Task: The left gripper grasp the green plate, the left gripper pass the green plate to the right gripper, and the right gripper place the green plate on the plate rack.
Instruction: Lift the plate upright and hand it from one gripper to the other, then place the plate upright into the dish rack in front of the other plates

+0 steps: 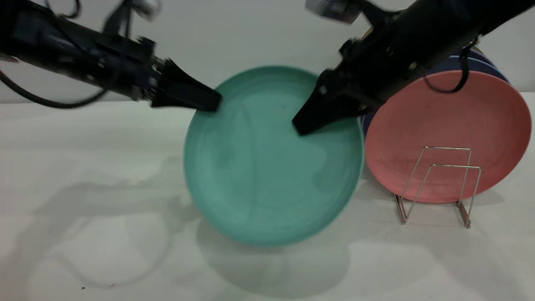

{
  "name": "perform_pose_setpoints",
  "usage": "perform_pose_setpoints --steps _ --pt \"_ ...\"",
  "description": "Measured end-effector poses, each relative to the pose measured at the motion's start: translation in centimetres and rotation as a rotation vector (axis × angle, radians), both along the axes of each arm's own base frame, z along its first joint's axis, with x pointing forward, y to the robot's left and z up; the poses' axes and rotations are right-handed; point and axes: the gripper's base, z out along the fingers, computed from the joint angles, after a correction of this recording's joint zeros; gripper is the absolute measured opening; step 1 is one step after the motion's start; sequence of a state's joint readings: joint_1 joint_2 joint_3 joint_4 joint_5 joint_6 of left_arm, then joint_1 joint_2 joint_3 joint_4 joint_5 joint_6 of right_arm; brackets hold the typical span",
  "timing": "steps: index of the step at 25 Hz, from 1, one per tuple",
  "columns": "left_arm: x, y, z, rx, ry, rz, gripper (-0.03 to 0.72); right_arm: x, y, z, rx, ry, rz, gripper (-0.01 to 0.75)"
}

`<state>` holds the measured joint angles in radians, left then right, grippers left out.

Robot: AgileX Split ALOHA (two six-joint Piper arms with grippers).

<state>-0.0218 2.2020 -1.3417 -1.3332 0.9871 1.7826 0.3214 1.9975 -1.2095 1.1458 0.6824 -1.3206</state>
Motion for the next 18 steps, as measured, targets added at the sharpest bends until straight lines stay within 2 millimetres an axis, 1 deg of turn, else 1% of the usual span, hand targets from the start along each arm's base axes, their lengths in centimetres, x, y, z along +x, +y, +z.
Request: perform_pose_setpoints --steps 3,5,9,11,12,15,18 --pt "0.3 2.3 1.1 -0.027 -0.01 0.054 0.575 0.0 -0.9 0.7 -0.025 -0.036 0.043 0.129" --pt "0.4 3.6 1.4 -0.048 -0.008 0.068 0.548 -0.1 -1.1 0.9 -0.032 -0.042 0.062 0.129" --pt "0.3 4.9 1.6 -0.071 0.008 0.085 0.531 -0.4 -1.4 1.6 -0.078 -0.098 0.138 0.129" --pt "0.3 5.1 1.6 -0.08 0.017 0.087 0.529 -0.6 -1.7 2.8 -0.12 -0.184 0.204 0.129" --pt "0.2 5.2 1.6 -0.082 0.018 0.087 0.528 -0.8 -1.9 3.7 -0.137 -0.236 0.228 0.129" --pt "0.2 5.3 1.7 -0.084 0.021 0.089 0.527 -1.1 -2.5 6.8 -0.209 -0.43 0.287 0.129" --pt "0.2 5.3 1.6 -0.083 0.021 0.089 0.527 -2.0 -3.2 9.9 -0.31 -0.603 0.376 0.129"
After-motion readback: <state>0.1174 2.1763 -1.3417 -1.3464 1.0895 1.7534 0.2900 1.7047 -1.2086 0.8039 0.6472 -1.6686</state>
